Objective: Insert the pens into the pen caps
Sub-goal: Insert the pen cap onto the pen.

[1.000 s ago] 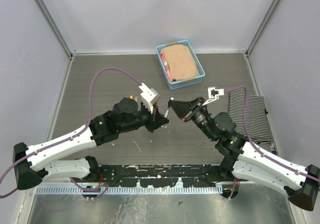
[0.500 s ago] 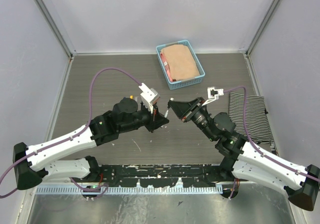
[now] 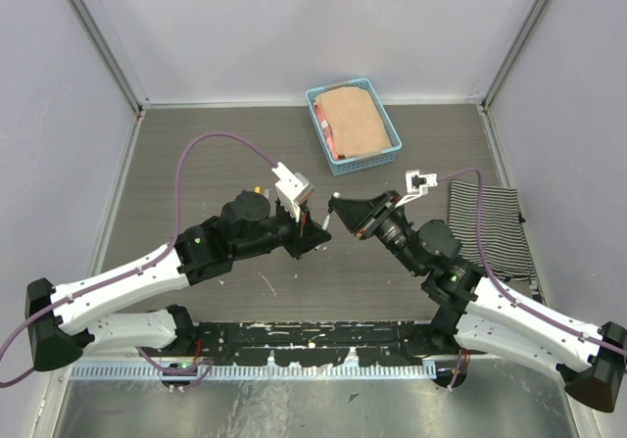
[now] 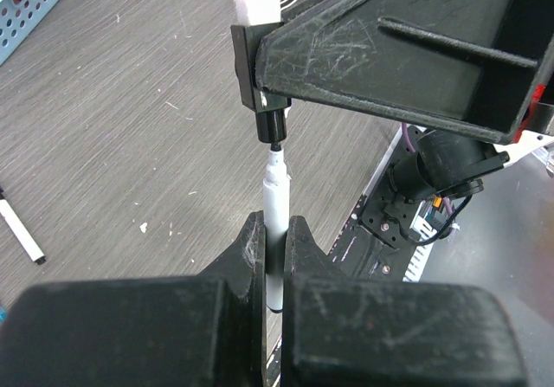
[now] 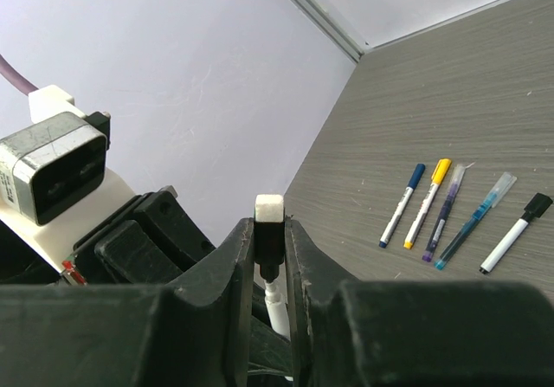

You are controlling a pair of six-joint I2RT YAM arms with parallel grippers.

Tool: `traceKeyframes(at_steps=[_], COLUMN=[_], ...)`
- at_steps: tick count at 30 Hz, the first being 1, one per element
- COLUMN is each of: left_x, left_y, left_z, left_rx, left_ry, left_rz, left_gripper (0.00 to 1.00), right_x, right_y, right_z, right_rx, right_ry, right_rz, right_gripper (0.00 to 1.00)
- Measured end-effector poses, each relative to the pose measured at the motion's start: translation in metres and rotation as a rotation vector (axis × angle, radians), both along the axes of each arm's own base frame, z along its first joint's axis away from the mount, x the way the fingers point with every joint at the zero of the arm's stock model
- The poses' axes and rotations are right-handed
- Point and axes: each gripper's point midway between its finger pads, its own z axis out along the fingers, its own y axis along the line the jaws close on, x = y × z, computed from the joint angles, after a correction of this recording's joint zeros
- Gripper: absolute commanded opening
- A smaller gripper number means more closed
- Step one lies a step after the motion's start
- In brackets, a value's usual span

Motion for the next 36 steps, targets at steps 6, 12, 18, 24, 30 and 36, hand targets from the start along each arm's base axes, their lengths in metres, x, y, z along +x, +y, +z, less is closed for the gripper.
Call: traceKeyframes(at_steps=[6, 12, 18, 24, 30, 36], left_x=[0.0, 0.001, 0.003, 0.007, 0.011, 0.012], left_y=[0.0, -0.002, -0.002, 0.001, 0.004, 0.005], left_z=[-0.001, -0.006, -0.007, -0.009, -0.007, -0.006], left_rx=[0.002, 0.015, 0.018, 0.026, 0.02, 0.014], left_ry=[0.001, 0.008, 0.011, 0.012, 0.011, 0.008], left_rz=[0.0, 0.001, 0.014, 0.04, 0.073, 0.083], left_gripper=[0.0, 0.0, 0.0, 0.0, 0.0, 0.0], right_x=[0.0, 0.0, -0.002, 0.001, 0.001, 0.0], right_y=[0.0, 0.001, 0.004, 0.009, 0.014, 0.014], right_z=[-0.005, -0.009, -0.009, -0.011, -0.016, -0.015], right_rx=[-0.015, -0.037, -0.059, -0.082, -0.1, -0.098], right_ry=[0.011, 0.012, -0.015, -0.04, -0.039, -0.043], right_rz=[0.0, 0.004, 0.027, 0.035, 0.051, 0.058], right_gripper=[0.0, 0.0, 0.0, 0.0, 0.0, 0.0])
